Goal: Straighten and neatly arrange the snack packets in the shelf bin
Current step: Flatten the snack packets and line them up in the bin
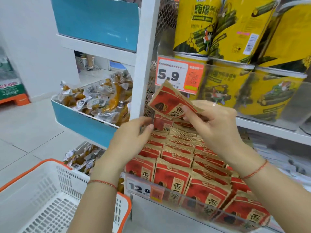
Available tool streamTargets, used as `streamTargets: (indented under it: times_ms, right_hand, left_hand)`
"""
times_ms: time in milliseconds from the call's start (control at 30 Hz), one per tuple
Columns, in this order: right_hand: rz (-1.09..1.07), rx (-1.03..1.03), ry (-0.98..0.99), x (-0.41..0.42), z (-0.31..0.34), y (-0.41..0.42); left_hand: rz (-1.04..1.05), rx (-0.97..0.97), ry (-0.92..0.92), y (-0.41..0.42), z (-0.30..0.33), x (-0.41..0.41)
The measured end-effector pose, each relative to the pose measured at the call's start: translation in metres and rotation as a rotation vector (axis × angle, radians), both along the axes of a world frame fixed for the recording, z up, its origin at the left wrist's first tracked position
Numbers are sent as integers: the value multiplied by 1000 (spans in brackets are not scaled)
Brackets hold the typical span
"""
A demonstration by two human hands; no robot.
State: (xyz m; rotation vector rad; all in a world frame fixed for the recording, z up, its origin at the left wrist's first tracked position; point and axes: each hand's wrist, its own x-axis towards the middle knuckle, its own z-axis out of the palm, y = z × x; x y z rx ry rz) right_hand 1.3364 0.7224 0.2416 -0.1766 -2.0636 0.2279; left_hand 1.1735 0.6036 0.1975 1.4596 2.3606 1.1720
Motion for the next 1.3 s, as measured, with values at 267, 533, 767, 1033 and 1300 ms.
streamTargets:
  times_ms: [267,533,767,1033,1300]
  right_hand:
    - [-73,268,-394,-30,-29,31]
    - [-387,-114,-728,-52,-40,40]
    - [-404,5,-734,-54,-38,27]
    - [-330,-90,-936,-70,-32,44]
    - [-338,-345,-997,-82,-42,58]
  left_hand:
    - [-142,-195,38,5,-17,-7]
    - [-148,-211,4,4,-15,-4]
    - [-147,-223,15,4,-16,-4]
    - [-143,-222,43,3,-15,-2]
    - [-150,-251,20,2,-13,-2]
